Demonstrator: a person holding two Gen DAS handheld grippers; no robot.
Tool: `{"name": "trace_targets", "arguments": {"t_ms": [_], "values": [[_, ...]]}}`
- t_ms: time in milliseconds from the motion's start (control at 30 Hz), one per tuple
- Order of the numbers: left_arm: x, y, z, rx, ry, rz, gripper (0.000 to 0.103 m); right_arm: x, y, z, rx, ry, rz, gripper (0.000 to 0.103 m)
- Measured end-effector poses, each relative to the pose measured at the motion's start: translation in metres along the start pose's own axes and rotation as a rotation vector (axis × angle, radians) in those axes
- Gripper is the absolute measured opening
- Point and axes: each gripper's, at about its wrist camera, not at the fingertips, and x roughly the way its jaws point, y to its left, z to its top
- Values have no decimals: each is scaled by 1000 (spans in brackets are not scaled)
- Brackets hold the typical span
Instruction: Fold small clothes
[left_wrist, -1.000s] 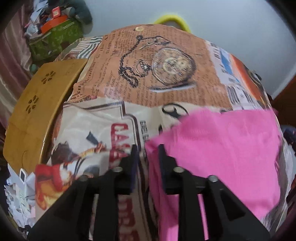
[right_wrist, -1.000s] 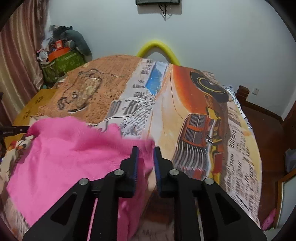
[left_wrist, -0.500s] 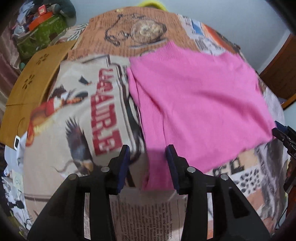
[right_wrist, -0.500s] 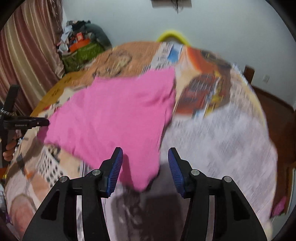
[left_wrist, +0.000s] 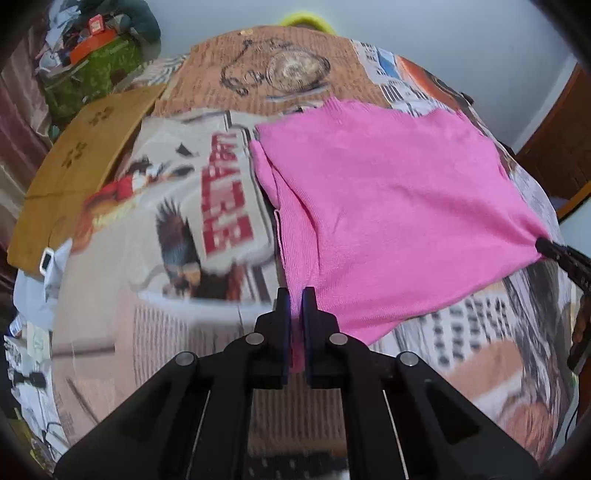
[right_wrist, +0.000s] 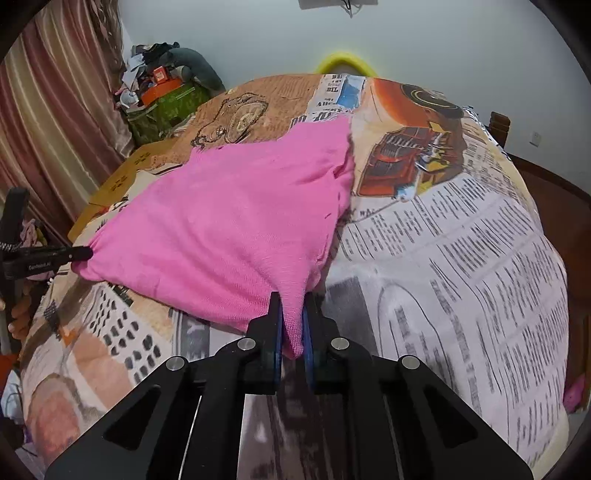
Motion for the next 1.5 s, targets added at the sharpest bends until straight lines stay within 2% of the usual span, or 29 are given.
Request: {"name": "trace_targets", "arguments": {"t_ms": [200, 333, 400, 500, 567, 667, 733, 833, 933, 1000, 1133, 1233, 1300, 1367, 1433, 1467, 1500], "values": [[-10, -9, -42, 31, 48, -37, 6, -13, -1, -22, 7, 22, -4, 8], [-21, -10, -56, 38, 58, -54, 10, -19, -2, -40, 1, 45, -29, 8], [-29, -9, -60, 45, 49, -37, 14, -23, -3, -44, -7, 44, -66, 8], [-42, -5, -61, 63, 4, 42, 16, -30, -4, -46, -29, 30, -164, 9], [-48, 1, -53, 60, -19, 72, 23, -38, -6, -47, -27, 9, -200, 9], [-51, 13, -36, 21, -47, 78, 34, -50, -15, -47, 33, -3, -161, 10], [-49, 18, -21, 7, -64, 83, 37, -55, -19, -49, 75, -12, -129, 26], [-41, 23, 7, -22, -81, 77, 50, -57, -20, -55, 146, -18, -70, 46], [-27, 28, 35, -43, -93, 60, 57, -54, -15, -59, 185, -16, -38, 51], [-12, 30, 53, -55, -80, 47, 57, -49, -14, -58, 203, -6, -10, 51], [23, 33, 76, -74, -31, 32, 57, -33, -11, -57, 223, 37, 41, 51], [49, 34, 82, -100, -6, 56, 57, -20, -10, -56, 244, 63, 75, 51], [61, 32, 81, -98, 10, 28, 43, -12, -9, -52, 256, 70, 83, 51], [64, 28, 80, -79, -2, 1, 17, -9, -8, -49, 256, 62, 84, 51], [63, 23, 77, -41, -15, 22, 7, -7, -7, -43, 253, 43, 86, 51], [63, 21, 75, -25, -15, 36, 7, -7, -7, -42, 246, 35, 81, 46], [63, 20, 73, -14, -17, 44, 7, -5, -7, -41, 238, 31, 75, 33]]}}
